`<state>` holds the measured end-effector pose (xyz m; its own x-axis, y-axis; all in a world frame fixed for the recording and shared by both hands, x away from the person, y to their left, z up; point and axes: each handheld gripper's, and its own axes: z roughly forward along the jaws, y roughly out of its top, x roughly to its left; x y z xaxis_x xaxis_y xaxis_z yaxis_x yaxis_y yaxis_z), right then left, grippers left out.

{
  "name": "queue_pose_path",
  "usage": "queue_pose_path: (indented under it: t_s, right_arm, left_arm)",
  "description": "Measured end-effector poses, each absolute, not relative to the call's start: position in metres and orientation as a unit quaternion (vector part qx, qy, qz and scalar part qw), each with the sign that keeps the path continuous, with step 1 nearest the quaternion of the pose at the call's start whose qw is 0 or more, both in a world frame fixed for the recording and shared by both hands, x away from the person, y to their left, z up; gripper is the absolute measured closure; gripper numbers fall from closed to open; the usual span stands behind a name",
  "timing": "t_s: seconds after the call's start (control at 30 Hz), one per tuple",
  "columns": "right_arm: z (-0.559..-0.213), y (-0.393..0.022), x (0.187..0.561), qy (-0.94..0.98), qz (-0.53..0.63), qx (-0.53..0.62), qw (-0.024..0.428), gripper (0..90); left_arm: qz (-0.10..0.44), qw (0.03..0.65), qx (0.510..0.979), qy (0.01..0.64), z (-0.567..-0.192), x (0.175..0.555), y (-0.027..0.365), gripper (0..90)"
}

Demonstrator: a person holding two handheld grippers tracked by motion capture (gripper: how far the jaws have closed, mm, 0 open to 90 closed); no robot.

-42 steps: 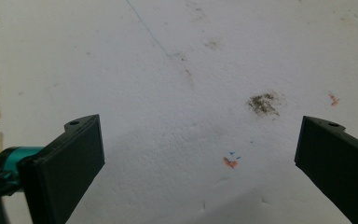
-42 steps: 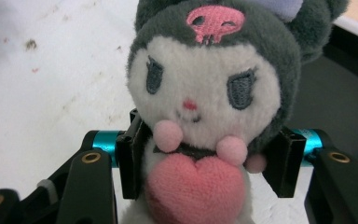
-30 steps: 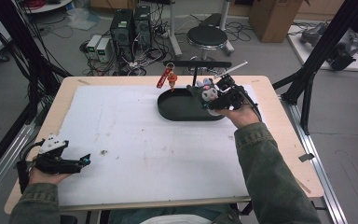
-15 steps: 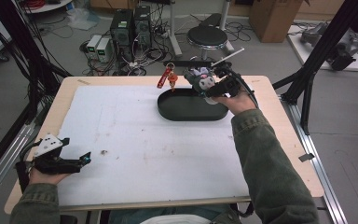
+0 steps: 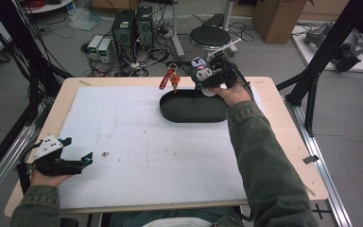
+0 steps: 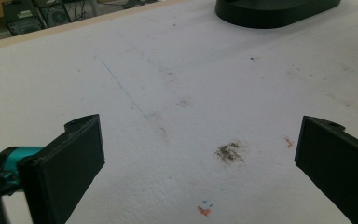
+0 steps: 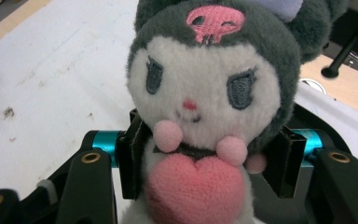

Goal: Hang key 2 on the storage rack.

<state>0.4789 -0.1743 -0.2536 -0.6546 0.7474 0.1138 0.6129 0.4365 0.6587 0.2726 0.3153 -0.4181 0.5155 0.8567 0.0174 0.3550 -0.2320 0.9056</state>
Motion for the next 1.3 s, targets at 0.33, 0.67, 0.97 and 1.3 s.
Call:
queue_pose_path:
  t_s: [0.33, 0.67, 0.97, 1.3]
  right_arm:
    - [-0.248, -0.161, 0.491, 0.836, 0.356, 0.406, 0.102, 42.0]
    - [-0.256, -0.163, 0.509, 0.822, 0.359, 0.427, 0.115, 41.9]
    - [-0.262, -0.168, 0.521, 0.813, 0.372, 0.432, 0.117, 41.7]
    - [-0.267, -0.163, 0.523, 0.813, 0.358, 0.433, 0.154, 23.6]
  left_arm:
    - [0.270, 0.469, 0.734, 0.410, -0.418, 0.273, 0.316, 1.7]
    - [0.268, 0.469, 0.735, 0.410, -0.419, 0.274, 0.316, 1.7]
    - [0.268, 0.470, 0.734, 0.410, -0.420, 0.275, 0.315, 1.7]
    - [0.266, 0.468, 0.735, 0.413, -0.419, 0.273, 0.315, 1.7]
